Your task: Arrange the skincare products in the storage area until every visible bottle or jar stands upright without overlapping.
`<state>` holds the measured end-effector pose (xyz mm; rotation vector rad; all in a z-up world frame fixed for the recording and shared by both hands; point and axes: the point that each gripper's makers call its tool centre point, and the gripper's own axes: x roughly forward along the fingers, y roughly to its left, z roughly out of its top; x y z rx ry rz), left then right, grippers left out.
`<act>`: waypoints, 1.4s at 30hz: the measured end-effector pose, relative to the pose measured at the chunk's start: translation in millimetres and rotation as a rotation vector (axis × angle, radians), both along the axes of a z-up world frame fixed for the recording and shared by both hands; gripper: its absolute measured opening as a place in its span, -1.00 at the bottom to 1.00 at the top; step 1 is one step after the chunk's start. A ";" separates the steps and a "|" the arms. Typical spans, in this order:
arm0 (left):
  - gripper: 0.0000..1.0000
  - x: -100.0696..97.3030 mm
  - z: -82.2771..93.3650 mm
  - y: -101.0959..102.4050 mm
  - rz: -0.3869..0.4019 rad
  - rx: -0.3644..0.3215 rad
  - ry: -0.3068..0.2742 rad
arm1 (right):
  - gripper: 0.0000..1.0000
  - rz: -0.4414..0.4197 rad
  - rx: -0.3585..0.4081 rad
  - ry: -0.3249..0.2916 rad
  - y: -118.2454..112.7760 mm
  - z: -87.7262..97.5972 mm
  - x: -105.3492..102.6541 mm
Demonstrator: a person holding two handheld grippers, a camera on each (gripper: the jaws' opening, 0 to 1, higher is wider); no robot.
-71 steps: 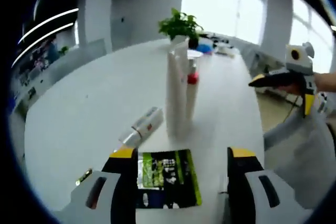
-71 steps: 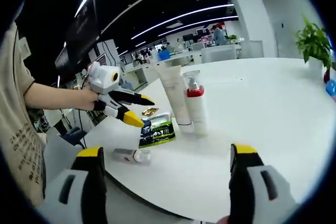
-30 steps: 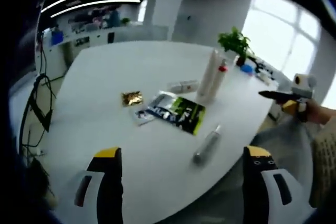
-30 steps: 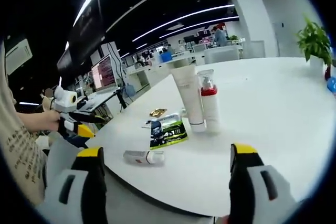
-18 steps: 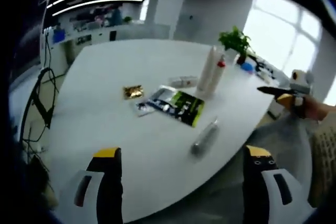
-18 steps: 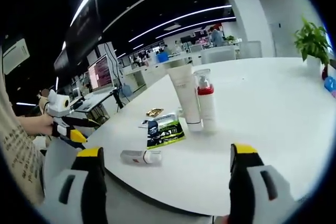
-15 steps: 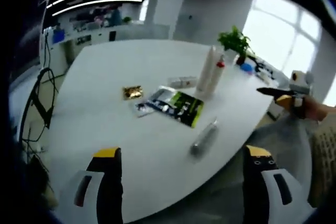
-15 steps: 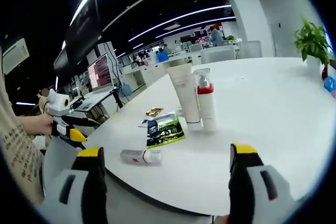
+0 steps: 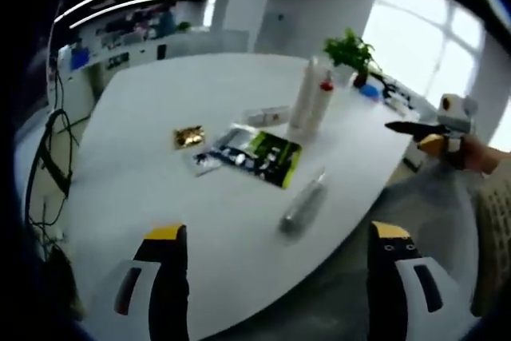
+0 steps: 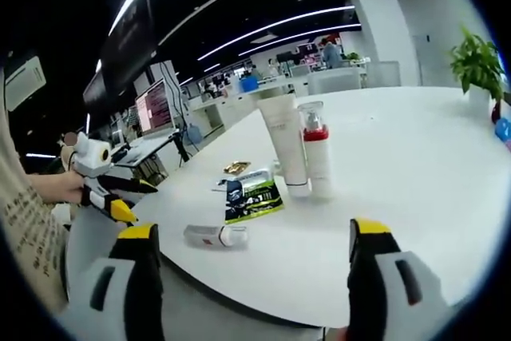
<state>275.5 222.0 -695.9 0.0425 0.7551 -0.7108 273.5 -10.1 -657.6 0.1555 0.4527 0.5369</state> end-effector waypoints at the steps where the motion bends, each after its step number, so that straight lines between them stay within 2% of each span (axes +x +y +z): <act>1: 0.82 -0.2 -1.5 -2.0 -0.011 0.011 0.000 | 0.97 0.000 0.002 0.000 0.0 -0.2 0.1; 8: 0.77 6.7 -15.0 -14.9 -0.086 0.056 0.017 | 0.96 0.001 0.009 0.008 0.2 -0.8 0.7; 13: 0.72 12.4 -22.6 -23.5 -0.145 0.103 0.023 | 0.96 0.021 -0.022 0.011 4.1 -2.8 0.1; 19: 0.70 15.1 -30.5 -33.7 -0.191 0.134 0.040 | 0.95 -0.003 -0.011 0.026 0.6 -4.3 1.5; 23: 0.66 12.1 -39.1 -39.4 -0.266 0.195 0.050 | 0.93 -0.018 -0.002 0.037 -2.3 -6.0 2.5; 24: 0.65 10.7 -44.1 -47.3 -0.309 0.216 0.068 | 0.93 -0.023 0.002 0.037 -3.0 -5.9 2.9; 29: 0.57 12.8 -51.6 -54.0 -0.340 0.245 0.080 | 0.91 -0.050 0.026 0.041 -6.8 -4.7 4.8; 35: 0.50 15.3 -58.0 -63.8 -0.384 0.272 0.092 | 0.87 -0.062 0.014 0.037 -8.3 -4.4 5.3; 42: 0.36 23.1 -69.2 -71.7 -0.451 0.338 0.107 | 0.85 -0.075 0.018 0.047 -10.9 -6.0 6.2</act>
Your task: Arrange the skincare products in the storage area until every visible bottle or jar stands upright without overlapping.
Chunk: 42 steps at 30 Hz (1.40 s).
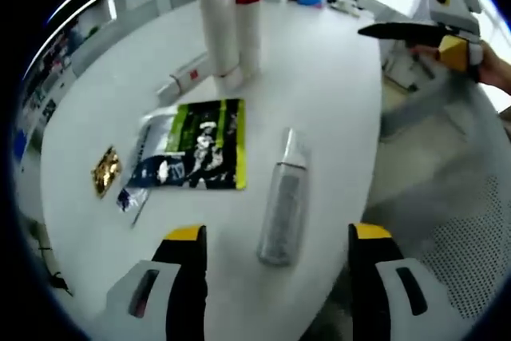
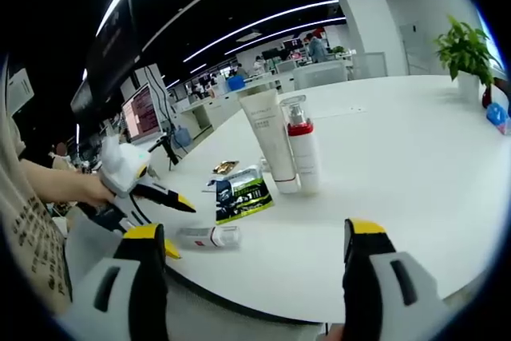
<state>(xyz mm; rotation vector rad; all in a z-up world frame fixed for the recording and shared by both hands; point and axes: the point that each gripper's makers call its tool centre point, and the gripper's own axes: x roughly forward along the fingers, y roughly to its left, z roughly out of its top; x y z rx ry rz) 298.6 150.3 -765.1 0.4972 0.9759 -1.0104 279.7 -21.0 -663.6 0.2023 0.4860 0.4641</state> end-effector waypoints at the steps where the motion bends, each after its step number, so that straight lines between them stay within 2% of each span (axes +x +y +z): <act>1: 0.34 0.7 -1.3 -0.6 -0.006 0.005 0.003 | 0.84 -0.002 -0.002 0.000 -0.4 -0.1 0.1; 10: 0.07 4.9 -10.1 -10.3 -0.062 0.025 0.027 | 0.80 -0.022 -0.014 0.004 -3.7 -1.6 1.2; 13: -0.06 6.4 -10.3 -17.0 -0.106 0.029 0.005 | 0.80 -0.029 -0.014 0.008 -5.0 -2.3 1.6; 18: -0.17 5.4 -13.9 -23.8 -0.162 0.047 0.007 | 0.78 -0.039 -0.018 0.013 -6.1 -2.9 1.9; 23: -0.43 9.5 -16.7 -24.1 -0.196 0.077 -0.017 | 0.78 -0.049 -0.019 0.018 -7.7 -4.1 2.2; 27: -0.52 12.0 -16.9 -23.1 -0.183 0.082 0.002 | 0.77 -0.053 -0.024 0.022 -8.3 -5.1 2.2; 34: -0.62 14.2 -17.6 -21.7 -0.213 0.102 -0.041 | 0.77 -0.053 -0.029 0.025 -8.2 -5.9 2.2; 42: -0.66 17.3 -17.1 -22.9 -0.178 0.076 -0.040 | 0.77 -0.046 -0.033 0.027 -7.2 -6.6 1.6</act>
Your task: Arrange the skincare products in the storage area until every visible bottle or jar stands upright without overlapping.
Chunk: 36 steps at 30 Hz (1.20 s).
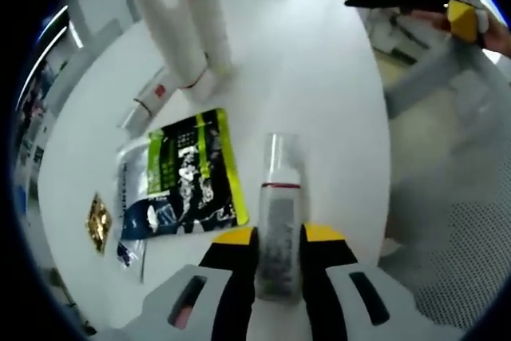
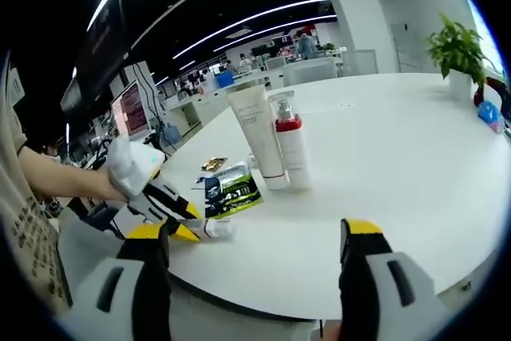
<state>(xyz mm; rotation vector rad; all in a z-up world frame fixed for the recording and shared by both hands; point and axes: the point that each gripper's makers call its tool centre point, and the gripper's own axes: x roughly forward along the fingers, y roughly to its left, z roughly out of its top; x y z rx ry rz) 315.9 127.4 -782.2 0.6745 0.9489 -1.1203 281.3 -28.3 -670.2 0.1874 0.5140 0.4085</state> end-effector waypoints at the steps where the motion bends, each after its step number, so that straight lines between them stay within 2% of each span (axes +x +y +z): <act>1: -0.66 0.0 0.0 -0.2 0.002 -0.001 -0.002 | 0.77 0.001 -0.001 0.000 0.0 -0.1 0.0; 3: -0.66 0.5 0.6 -2.7 0.000 -0.023 -0.014 | 0.77 0.002 -0.002 -0.001 0.2 -0.1 0.0; 5: -0.67 -2.3 2.2 -8.1 0.045 -0.080 0.022 | 0.75 0.002 -0.004 -0.001 0.0 -0.1 -0.2; 8: -0.67 0.6 16.0 -13.4 0.135 -0.166 0.039 | 0.75 0.004 -0.014 -0.003 -0.3 0.0 -0.4; 13: -0.67 3.0 43.8 -20.0 0.224 -0.287 0.066 | 0.74 0.017 -0.010 -0.006 1.5 1.0 -1.3; 17: -0.67 4.6 63.9 -19.5 0.294 -0.367 0.079 | 0.71 0.053 -0.001 -0.019 6.8 4.0 -3.1; 21: -0.67 2.2 77.1 -16.5 0.324 -0.409 0.081 | 0.64 0.055 0.010 -0.027 6.1 7.8 -3.4; 27: -0.67 -0.5 94.6 -15.1 0.365 -0.477 0.085 | 0.58 0.067 0.028 -0.060 9.2 22.8 0.9; 31: -0.67 -2.6 110.7 -17.0 0.400 -0.547 0.098 | 0.57 0.102 0.055 -0.095 20.0 37.2 3.1; 32: -0.67 -3.1 117.5 -19.7 0.429 -0.587 0.118 | 0.57 0.117 0.067 -0.105 24.5 41.3 2.7; 36: -0.67 -7.5 133.6 -24.9 0.431 -0.645 0.122 | 0.57 0.148 0.147 -0.132 39.7 55.2 1.6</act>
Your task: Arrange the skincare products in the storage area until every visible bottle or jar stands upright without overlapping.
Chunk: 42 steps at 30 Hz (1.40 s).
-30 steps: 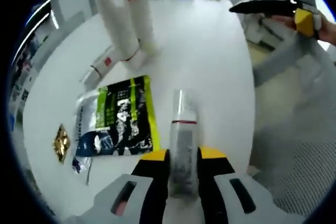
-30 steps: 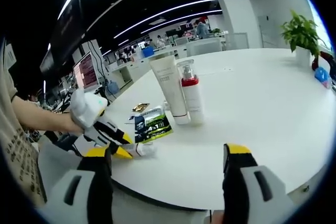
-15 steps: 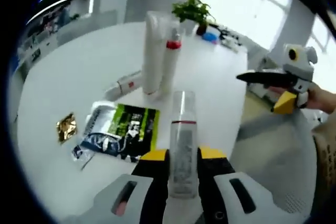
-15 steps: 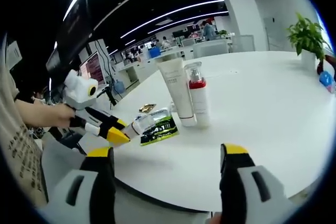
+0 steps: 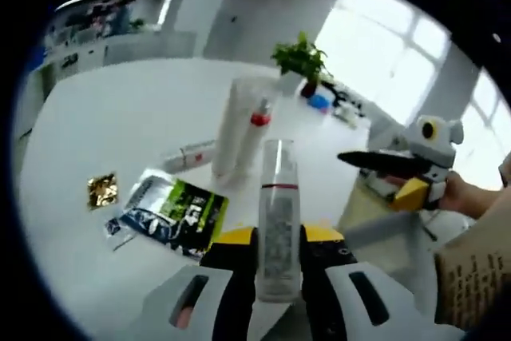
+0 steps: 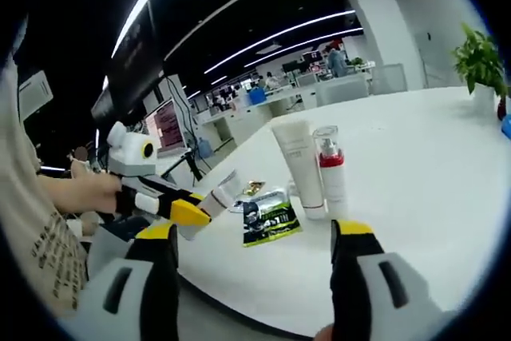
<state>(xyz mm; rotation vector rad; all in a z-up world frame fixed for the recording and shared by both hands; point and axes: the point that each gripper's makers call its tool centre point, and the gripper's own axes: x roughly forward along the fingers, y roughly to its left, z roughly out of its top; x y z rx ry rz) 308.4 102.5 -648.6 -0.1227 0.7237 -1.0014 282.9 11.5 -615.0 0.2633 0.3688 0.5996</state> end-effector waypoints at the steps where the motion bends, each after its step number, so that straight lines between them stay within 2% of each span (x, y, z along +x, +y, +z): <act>1: -0.67 -2.3 5.3 -3.3 -0.005 -0.021 -0.008 | 0.56 0.008 0.037 -0.008 4.6 5.5 -0.1; 3: -0.67 -7.8 13.9 -9.2 -0.027 -0.057 -0.025 | 0.55 0.010 0.094 -0.014 9.5 13.1 0.6; 8: -0.67 -14.7 23.7 -15.3 -0.047 -0.103 -0.050 | 0.48 0.035 0.126 -0.023 17.7 20.0 -1.0; 13: -0.66 -27.3 40.9 -23.7 -0.078 -0.199 -0.070 | 0.35 0.074 0.209 -0.033 30.5 31.8 -5.2; 20: -0.66 -41.1 52.5 -30.9 -0.105 -0.268 -0.082 | 0.19 0.115 0.269 -0.048 48.0 43.9 -7.6; 22: -0.66 -44.8 54.7 -32.0 -0.110 -0.279 -0.084 | 0.10 0.107 0.271 -0.054 47.4 44.8 -7.0; 26: -0.66 -54.5 58.1 -35.5 -0.131 -0.292 -0.088 | -0.08 0.066 0.328 -0.058 41.1 47.4 -5.5; 30: -0.66 -60.4 57.8 -37.4 -0.140 -0.296 -0.084 | -0.41 0.087 0.335 -0.074 44.4 51.1 -10.3; 39: -0.66 -66.0 61.3 -41.7 -0.155 -0.313 -0.081 | -0.49 0.048 0.373 -0.103 42.6 61.2 -15.2; 42: -0.65 -66.7 63.7 -45.5 -0.166 -0.317 -0.088 | -0.52 0.051 0.343 -0.135 40.8 66.3 -15.6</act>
